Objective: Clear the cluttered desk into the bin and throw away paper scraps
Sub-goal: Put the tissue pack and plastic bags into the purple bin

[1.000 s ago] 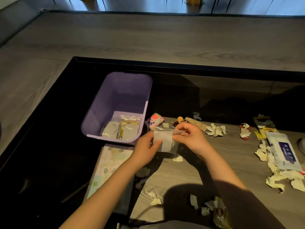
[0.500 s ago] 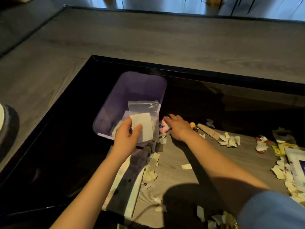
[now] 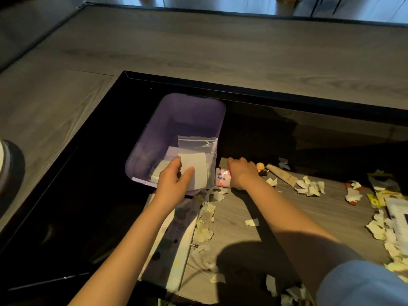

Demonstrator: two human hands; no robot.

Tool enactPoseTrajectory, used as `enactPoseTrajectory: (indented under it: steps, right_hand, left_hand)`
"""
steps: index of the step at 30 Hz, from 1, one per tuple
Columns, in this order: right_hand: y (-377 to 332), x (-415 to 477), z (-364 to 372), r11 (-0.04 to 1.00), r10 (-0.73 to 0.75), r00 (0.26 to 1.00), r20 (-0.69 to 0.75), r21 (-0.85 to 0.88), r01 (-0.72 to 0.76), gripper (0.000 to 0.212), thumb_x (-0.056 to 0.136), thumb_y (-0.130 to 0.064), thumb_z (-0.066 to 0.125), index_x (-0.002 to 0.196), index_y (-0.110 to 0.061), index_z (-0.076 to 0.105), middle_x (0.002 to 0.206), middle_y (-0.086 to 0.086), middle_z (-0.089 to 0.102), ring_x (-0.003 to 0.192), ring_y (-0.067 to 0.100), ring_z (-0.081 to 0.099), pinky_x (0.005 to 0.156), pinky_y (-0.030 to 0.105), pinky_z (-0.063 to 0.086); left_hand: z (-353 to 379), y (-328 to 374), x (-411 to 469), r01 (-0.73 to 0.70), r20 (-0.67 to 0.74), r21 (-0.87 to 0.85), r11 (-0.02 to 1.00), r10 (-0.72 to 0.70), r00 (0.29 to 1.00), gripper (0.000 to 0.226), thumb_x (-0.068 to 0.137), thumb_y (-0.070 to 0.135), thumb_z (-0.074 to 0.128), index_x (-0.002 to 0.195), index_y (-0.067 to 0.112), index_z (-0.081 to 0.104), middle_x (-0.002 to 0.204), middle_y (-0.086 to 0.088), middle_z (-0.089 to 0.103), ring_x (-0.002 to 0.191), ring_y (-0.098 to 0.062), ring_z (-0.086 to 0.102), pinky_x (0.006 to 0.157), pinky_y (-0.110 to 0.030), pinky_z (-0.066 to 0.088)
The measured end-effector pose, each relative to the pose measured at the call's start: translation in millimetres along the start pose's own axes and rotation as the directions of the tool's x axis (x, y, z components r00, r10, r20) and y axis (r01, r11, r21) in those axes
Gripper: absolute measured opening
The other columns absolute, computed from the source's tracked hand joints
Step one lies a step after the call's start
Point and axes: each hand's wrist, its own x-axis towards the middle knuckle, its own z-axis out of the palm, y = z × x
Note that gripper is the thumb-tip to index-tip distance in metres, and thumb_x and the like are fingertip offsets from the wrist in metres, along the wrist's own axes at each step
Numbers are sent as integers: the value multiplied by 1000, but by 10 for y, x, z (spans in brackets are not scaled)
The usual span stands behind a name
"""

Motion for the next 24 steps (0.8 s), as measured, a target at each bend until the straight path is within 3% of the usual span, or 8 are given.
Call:
enactPoseTrajectory:
  steps: [3, 7, 9, 12, 15, 18, 20, 24]
  right_hand:
    - [-9, -49, -13, 1000, 6, 999, -34, 2, -6, 62, 76, -19, 72, 129, -15, 42, 124, 10, 54, 120, 28, 43, 96, 40, 37]
    - [49, -113, 2, 999, -29, 999, -22, -47, 28, 52, 78, -28, 70, 126, -17, 52, 124, 9, 51, 116, 27, 45, 93, 38, 41]
    - [111, -151, 20, 996, 27, 1000, 13, 88, -28, 55, 79, -34, 69, 129, -19, 51, 123, 8, 51, 113, 26, 48, 90, 36, 44]
    - [186, -277, -40, 878, 173, 983, -60, 462, -126, 50, 82, -36, 66, 126, -17, 51, 115, 8, 57, 102, 24, 55, 86, 41, 51]
    - [195, -459, -166, 754, 224, 960, -168, 654, -62, 38, 86, -40, 62, 113, -14, 53, 101, 4, 61, 91, 22, 61, 78, 41, 53]
    - [129, -619, -294, 638, 157, 971, -178, 769, 38, 32, 89, -30, 59, 116, -14, 52, 109, 5, 62, 97, 21, 60, 82, 41, 53]
    - [55, -694, -381, 576, 90, 984, -156, 814, 77, 34, 90, -20, 58, 123, -14, 50, 115, 3, 58, 99, 16, 57, 78, 32, 51]
    - [-169, -716, -618, 490, 30, 978, -204, 856, 164, 38, 86, -16, 65, 119, -16, 45, 107, -5, 53, 95, 11, 55, 65, 17, 47]
  left_hand:
    - [12, 38, -31, -17, -4, 21, 1000, 17, 1000, 17, 93, 16, 52, 87, 0, 48, 71, -7, 47, 65, -15, 42, 55, -19, 35]
    - [-14, 17, -38, -39, -11, 18, 999, 39, 999, 18, 93, 16, 52, 97, -1, 52, 88, -22, 59, 74, -23, 51, 62, -31, 45]
    - [-33, 2, -33, -45, -22, 17, 999, 45, 999, 12, 93, 16, 51, 98, 6, 53, 93, -20, 61, 80, -29, 56, 67, -36, 49]
    - [-56, -13, -46, -55, -49, 23, 998, 56, 997, 13, 94, 17, 51, 102, 7, 53, 87, -6, 58, 80, -22, 55, 62, -22, 45]
    - [-69, -16, -54, -39, -75, 7, 999, 39, 996, 22, 94, 16, 50, 113, 6, 53, 101, -2, 57, 90, -14, 54, 61, -11, 41]
    - [-101, -22, -67, -18, -94, -25, 1000, 16, 995, 27, 95, 15, 49, 120, 5, 51, 110, -5, 57, 96, -15, 53, 67, -14, 42]
    - [-141, -57, -69, -3, -124, -37, 999, -1, 992, 30, 95, 16, 48, 124, 6, 49, 118, -7, 57, 103, -18, 54, 75, -21, 44]
    - [-302, -138, -63, 3, -233, -38, 999, -12, 973, 29, 95, 15, 48, 121, 4, 49, 118, -12, 58, 104, -23, 56, 63, -9, 42]
